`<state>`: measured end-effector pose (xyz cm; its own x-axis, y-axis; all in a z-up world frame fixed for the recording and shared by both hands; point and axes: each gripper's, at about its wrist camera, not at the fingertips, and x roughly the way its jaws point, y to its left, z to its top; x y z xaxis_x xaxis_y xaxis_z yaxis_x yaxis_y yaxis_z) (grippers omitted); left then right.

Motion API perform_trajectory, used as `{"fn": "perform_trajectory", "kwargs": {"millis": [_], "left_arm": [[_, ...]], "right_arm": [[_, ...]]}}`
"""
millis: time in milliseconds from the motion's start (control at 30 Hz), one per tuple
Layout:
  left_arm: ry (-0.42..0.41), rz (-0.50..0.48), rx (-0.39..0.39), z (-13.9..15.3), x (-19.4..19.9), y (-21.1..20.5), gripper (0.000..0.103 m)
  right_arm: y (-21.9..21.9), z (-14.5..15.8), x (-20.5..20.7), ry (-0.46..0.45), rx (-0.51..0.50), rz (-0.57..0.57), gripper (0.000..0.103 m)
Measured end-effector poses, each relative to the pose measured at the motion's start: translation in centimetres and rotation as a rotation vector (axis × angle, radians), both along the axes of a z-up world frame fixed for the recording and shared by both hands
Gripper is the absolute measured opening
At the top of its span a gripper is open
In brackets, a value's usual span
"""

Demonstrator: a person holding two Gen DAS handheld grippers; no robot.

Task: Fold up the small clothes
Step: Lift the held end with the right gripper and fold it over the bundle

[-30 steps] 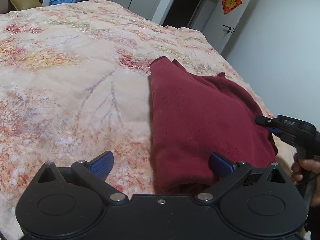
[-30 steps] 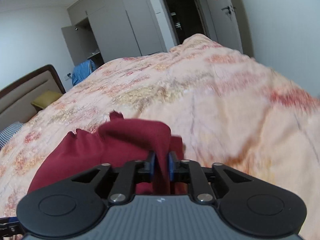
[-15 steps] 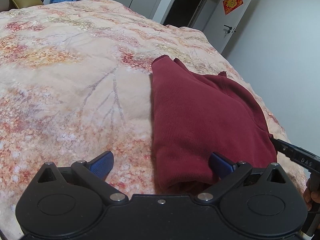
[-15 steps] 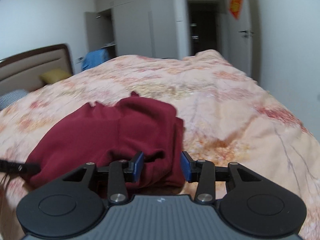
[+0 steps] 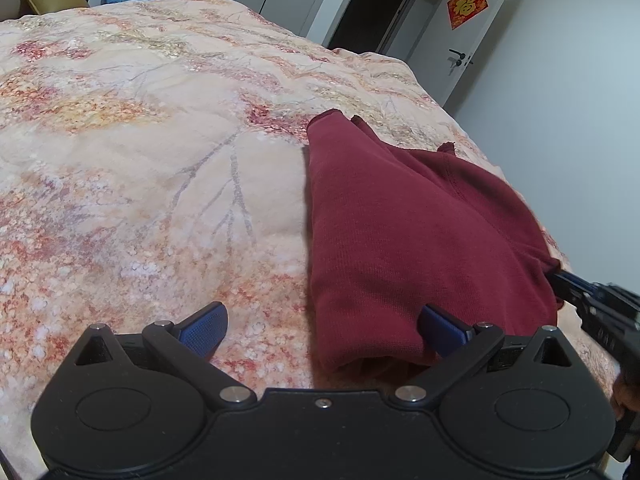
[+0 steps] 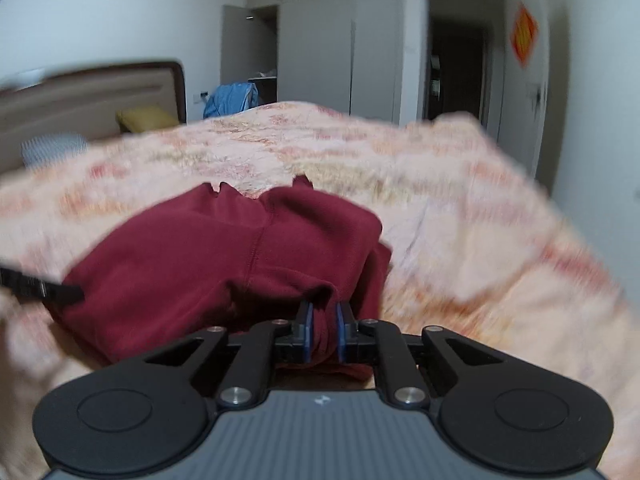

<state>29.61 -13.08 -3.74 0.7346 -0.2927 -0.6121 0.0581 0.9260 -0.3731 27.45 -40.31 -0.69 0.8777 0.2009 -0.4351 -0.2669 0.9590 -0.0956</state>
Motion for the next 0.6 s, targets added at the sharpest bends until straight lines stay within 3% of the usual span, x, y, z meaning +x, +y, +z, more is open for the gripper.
{"fn": "perform_trajectory", "kwargs": {"millis": [133, 233, 300, 400, 500, 600], "left_arm": [[0.001, 0.002, 0.000, 0.0, 0.0, 0.0, 0.102], [0.002, 0.001, -0.001, 0.1, -0.2, 0.2, 0.102], [0.003, 0.001, -0.003, 0.1, -0.3, 0.2, 0.102], [0.003, 0.002, -0.008, 0.0, -0.4, 0.3, 0.102], [0.003, 0.002, -0.006, 0.0, -0.4, 0.3, 0.102], [0.003, 0.003, -0.005, 0.0, -0.4, 0.3, 0.102]], "right_arm": [[4.2, -1.1, -2.7, -0.133, -0.349, -0.014, 0.012], [6.0, -2.6, -3.7, -0.171, -0.482, -0.031, 0.012], [6.2, -3.3, -3.7, -0.164, -0.486, -0.049, 0.012], [5.8, -3.0, -3.8, -0.137, -0.409, -0.034, 0.015], [5.1, -2.1, -3.6, -0.139, -0.372, -0.033, 0.032], [4.0, -1.0, -2.6, -0.111, -0.335, 0.004, 0.033]]}}
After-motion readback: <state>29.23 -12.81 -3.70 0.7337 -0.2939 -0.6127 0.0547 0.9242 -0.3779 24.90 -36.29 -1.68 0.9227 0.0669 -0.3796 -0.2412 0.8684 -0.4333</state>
